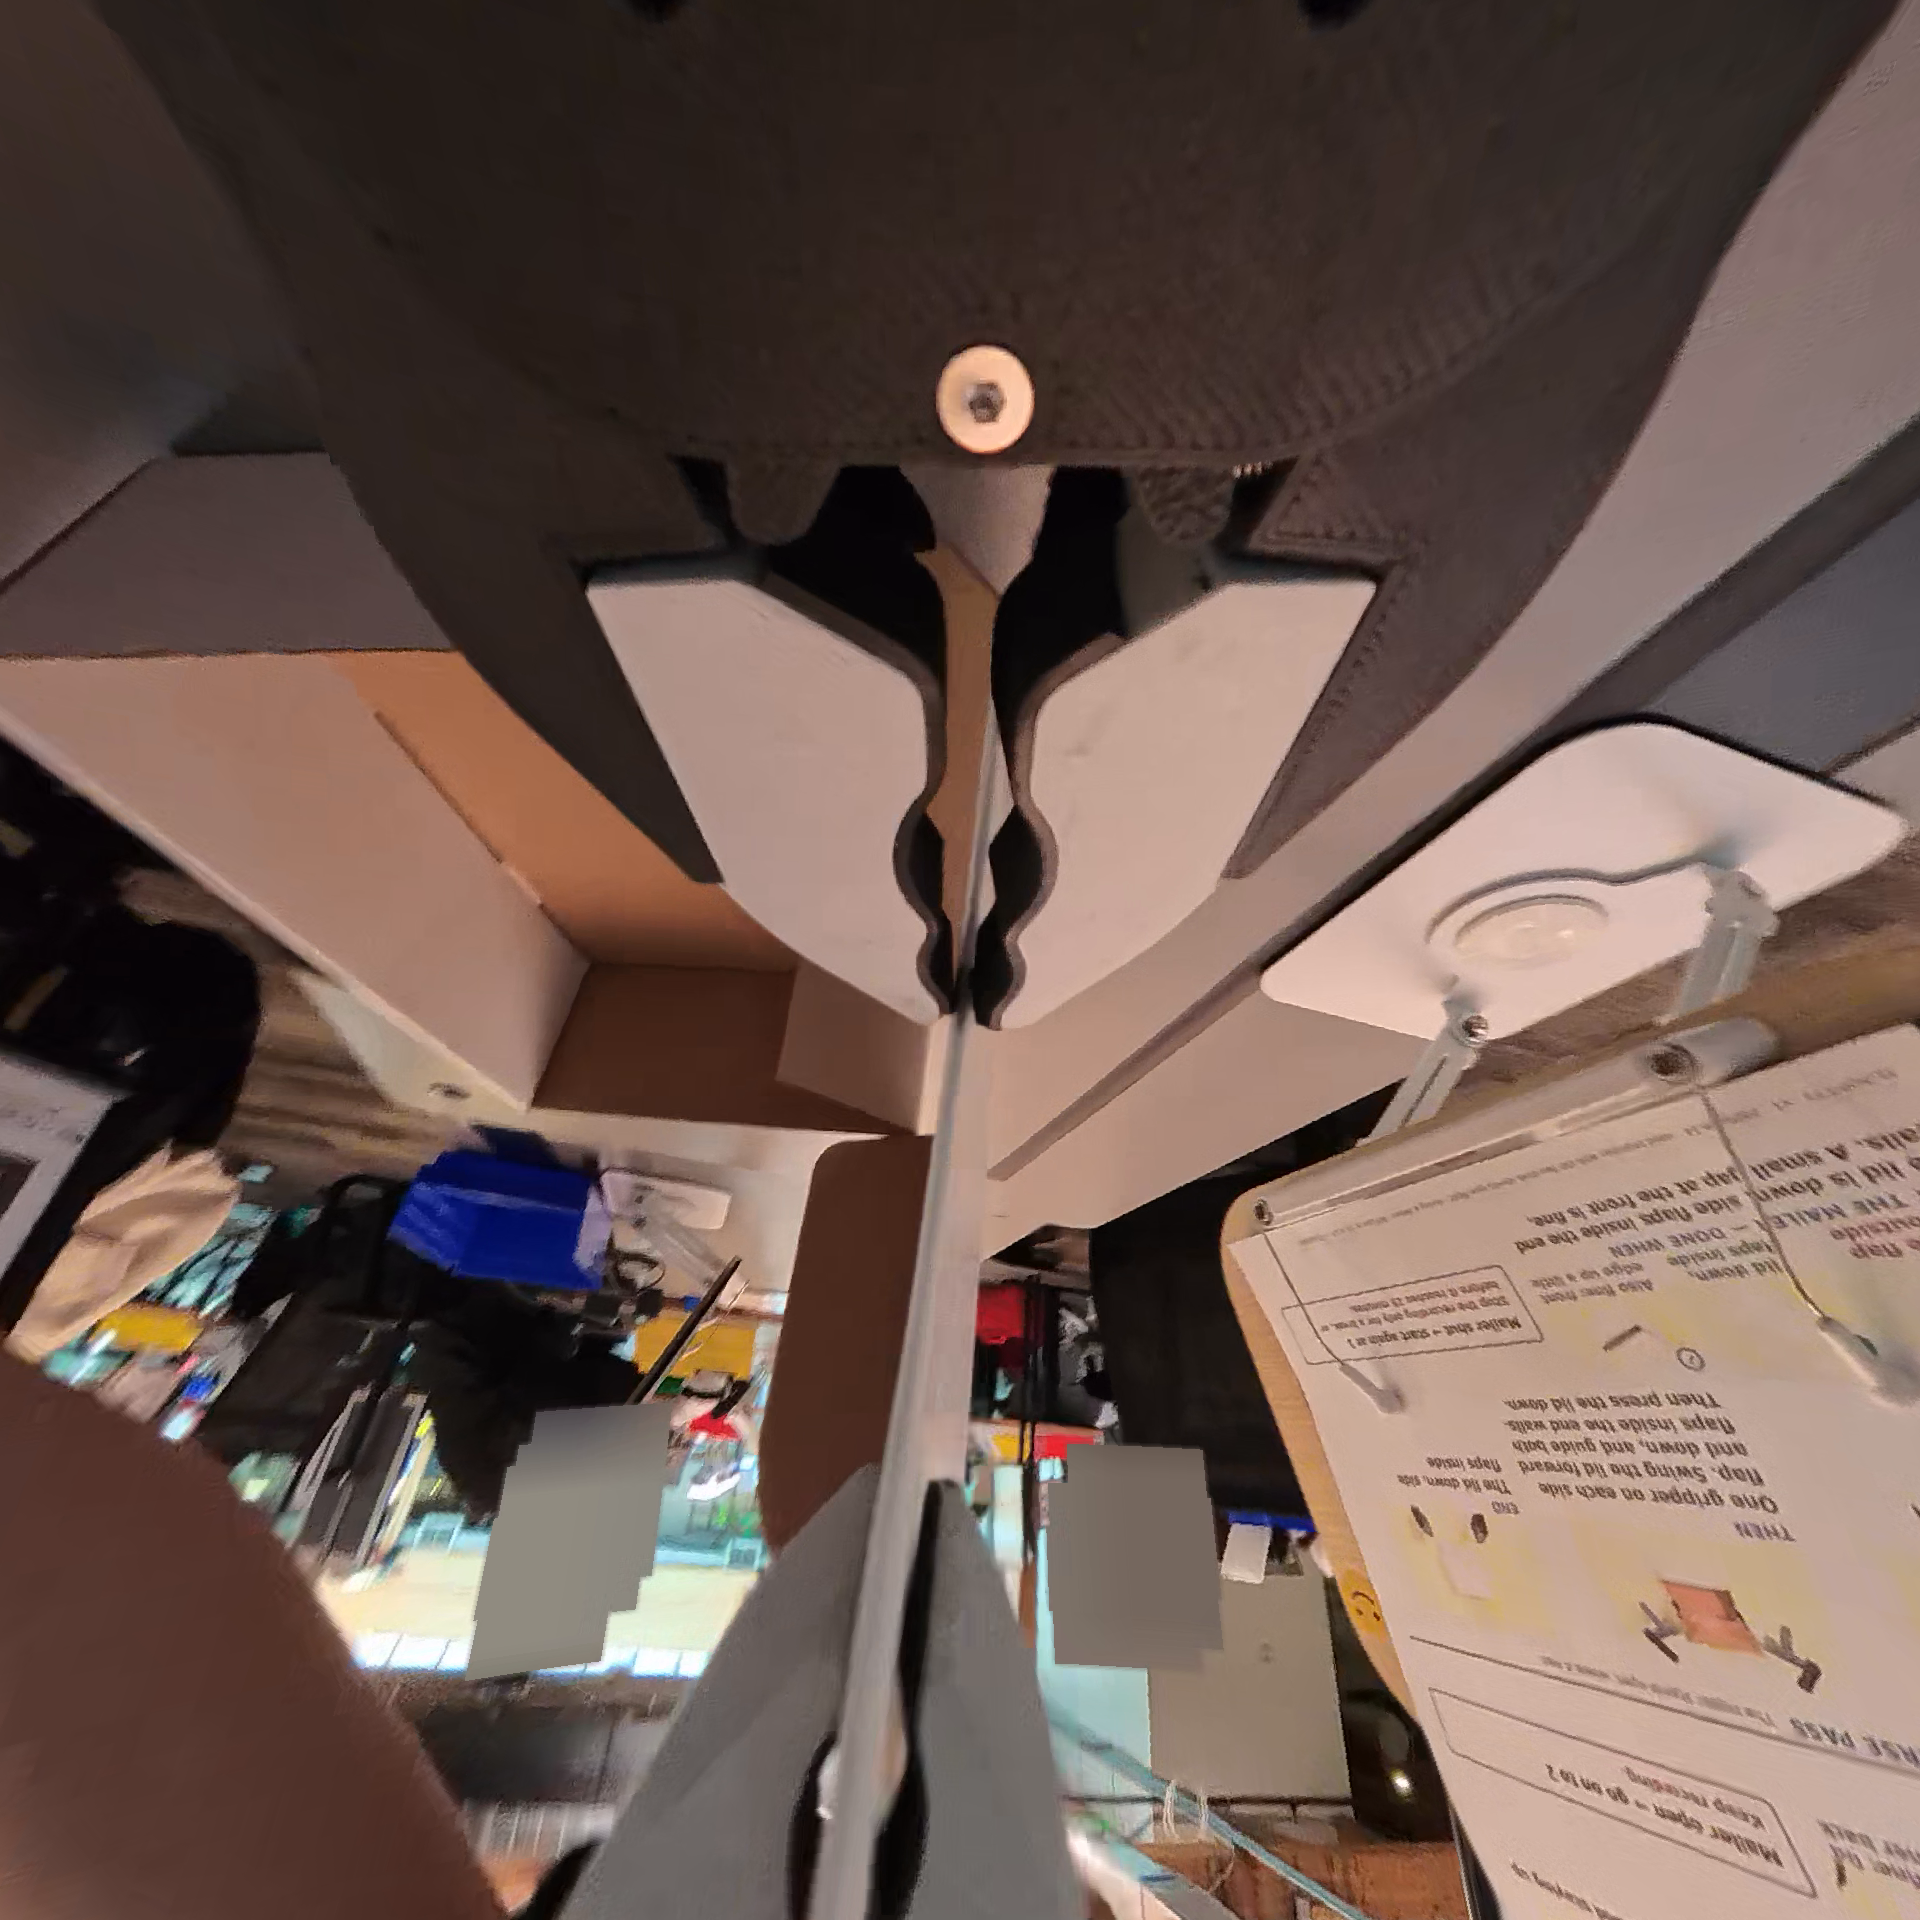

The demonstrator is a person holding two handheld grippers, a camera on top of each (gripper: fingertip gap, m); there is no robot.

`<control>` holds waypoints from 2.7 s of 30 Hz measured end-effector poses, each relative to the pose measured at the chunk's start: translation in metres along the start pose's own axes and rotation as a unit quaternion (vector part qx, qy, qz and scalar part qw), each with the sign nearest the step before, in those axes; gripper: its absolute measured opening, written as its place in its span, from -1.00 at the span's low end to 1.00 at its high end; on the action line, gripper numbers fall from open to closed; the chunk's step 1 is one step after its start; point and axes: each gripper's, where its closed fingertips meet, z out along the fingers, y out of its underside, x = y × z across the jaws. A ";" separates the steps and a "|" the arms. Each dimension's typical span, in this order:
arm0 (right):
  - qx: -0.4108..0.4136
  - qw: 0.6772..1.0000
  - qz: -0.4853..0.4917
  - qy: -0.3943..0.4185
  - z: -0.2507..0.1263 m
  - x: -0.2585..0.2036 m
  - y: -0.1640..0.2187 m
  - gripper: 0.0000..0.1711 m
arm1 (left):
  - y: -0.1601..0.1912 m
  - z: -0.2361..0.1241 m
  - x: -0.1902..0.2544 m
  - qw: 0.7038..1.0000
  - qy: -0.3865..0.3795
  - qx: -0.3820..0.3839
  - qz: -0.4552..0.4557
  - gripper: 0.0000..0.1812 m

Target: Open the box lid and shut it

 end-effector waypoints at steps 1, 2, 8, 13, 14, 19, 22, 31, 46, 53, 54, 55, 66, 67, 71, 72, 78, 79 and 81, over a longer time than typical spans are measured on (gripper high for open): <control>0.001 1.000 0.002 0.001 -0.001 0.001 0.000 -0.94 | 0.008 0.000 -0.002 1.000 0.004 -0.013 -0.015 -0.96; 0.002 1.000 0.005 -0.003 -0.003 0.001 0.000 -0.94 | 0.024 0.001 -0.004 0.999 0.004 -0.048 -0.021 -0.88; 0.002 1.000 0.014 0.008 -0.005 0.007 0.008 -0.94 | 0.050 0.010 -0.012 0.997 -0.009 -0.075 0.014 -0.97; 0.003 1.000 0.008 0.023 -0.008 0.005 0.011 -0.94 | 0.048 0.010 -0.013 0.998 -0.011 -0.064 -0.008 -0.96; 0.006 1.000 0.007 0.023 -0.010 0.003 0.011 -0.94 | 0.054 0.013 -0.017 0.997 -0.018 -0.078 -0.014 -0.85; 0.004 0.998 0.003 0.064 -0.012 -0.002 0.017 -0.93 | 0.071 0.026 -0.017 0.994 -0.009 -0.105 0.011 -0.96; 0.015 0.995 -0.003 0.097 -0.013 -0.008 0.020 -0.93 | 0.071 0.028 -0.017 0.993 -0.018 -0.115 0.029 -0.96; 0.014 0.993 -0.002 0.119 -0.022 -0.019 0.027 -0.90 | 0.081 0.034 -0.007 0.987 -0.018 -0.134 0.086 -0.96; 0.007 0.993 0.011 0.120 -0.020 -0.024 0.029 -0.91 | 0.088 0.036 -0.006 0.989 -0.012 -0.121 0.080 -0.97; 0.003 0.994 0.016 0.106 -0.020 -0.014 0.028 -0.91 | 0.092 0.033 -0.011 0.989 -0.012 -0.122 0.078 -0.97; 0.005 0.994 0.019 0.104 -0.020 -0.013 0.028 -0.90 | 0.092 0.033 -0.010 0.990 -0.010 -0.121 0.071 -0.97; 0.005 0.995 0.020 0.100 -0.020 -0.013 0.028 -0.90 | 0.092 0.033 -0.010 0.992 -0.004 -0.115 0.052 -0.97; 0.018 0.975 0.035 0.219 -0.032 0.011 0.029 -0.50 | 0.085 0.030 -0.013 0.995 -0.021 -0.088 0.045 -0.86; 0.019 0.966 0.038 0.254 -0.040 0.014 0.031 -0.47 | 0.084 0.029 -0.013 0.994 -0.018 -0.092 0.055 -0.94; 0.108 0.921 0.034 0.372 -0.087 0.004 0.032 -0.28 | 0.081 0.029 -0.018 0.993 -0.026 -0.101 0.060 -0.96; 0.131 0.904 0.036 0.406 -0.103 -0.001 0.036 -0.24 | 0.081 0.029 -0.018 0.994 -0.026 -0.097 0.050 -0.94; 0.207 0.843 0.088 0.489 -0.168 -0.053 0.098 -0.19 | 0.070 0.027 -0.012 0.994 -0.028 -0.074 0.071 -0.96; 0.206 0.841 0.102 0.489 -0.174 -0.062 0.112 -0.18 | 0.068 0.026 -0.010 0.995 -0.026 -0.067 0.069 -0.96; 0.196 0.836 0.124 0.497 -0.186 -0.079 0.140 -0.18 | 0.062 0.026 -0.008 0.997 -0.026 -0.047 0.057 -0.91</control>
